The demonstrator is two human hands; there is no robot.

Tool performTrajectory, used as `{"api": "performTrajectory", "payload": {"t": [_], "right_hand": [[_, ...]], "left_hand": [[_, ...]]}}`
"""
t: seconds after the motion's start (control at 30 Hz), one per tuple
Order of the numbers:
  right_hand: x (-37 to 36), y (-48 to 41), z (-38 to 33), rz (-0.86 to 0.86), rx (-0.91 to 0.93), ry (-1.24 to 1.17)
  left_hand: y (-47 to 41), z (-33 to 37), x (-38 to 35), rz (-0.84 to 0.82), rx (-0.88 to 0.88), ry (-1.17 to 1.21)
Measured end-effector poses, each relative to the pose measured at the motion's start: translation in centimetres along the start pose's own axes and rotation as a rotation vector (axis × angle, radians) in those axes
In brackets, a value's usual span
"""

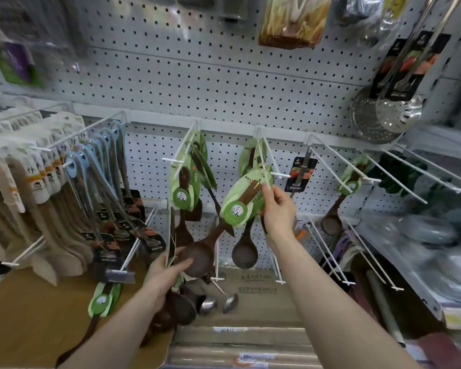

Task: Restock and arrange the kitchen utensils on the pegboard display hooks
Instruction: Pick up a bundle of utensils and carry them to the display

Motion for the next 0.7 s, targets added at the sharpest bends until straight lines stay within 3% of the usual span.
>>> {"api": "performTrajectory", "payload": {"t": [0.37, 0.53, 0.6, 0.7], "right_hand": [[-0.2, -0.9, 0.4, 0.021, -0.007, 0.018], [0.6, 2.5, 0.8, 0.098, -0.13, 0.01], [0.7, 4.1, 0.9, 0.054, -0.175, 0.038], [0.7, 6.3, 0.3, -0.157, -0.177, 0.05]], "left_hand": [[-1.8, -1.3, -0.8, 0.087, 0.028, -0.019], [0.2, -1.1, -0.5, -0.049, 0.021, 0.01], [1.4, -1.1, -0.8, -0.127, -0.006, -0.009], [2.7, -1.6, -1.4, -0.188, -0.027, -0.11]]}}
Point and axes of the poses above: each hand's wrist, its own y-axis away from the middle knuckle, its own x-axis out of the back of the hand, z = x × y, the point moved 3 cm from there along -y, towards the middle knuckle, and after that the axes turned 14 degrees about x, right-handed, at the moved point
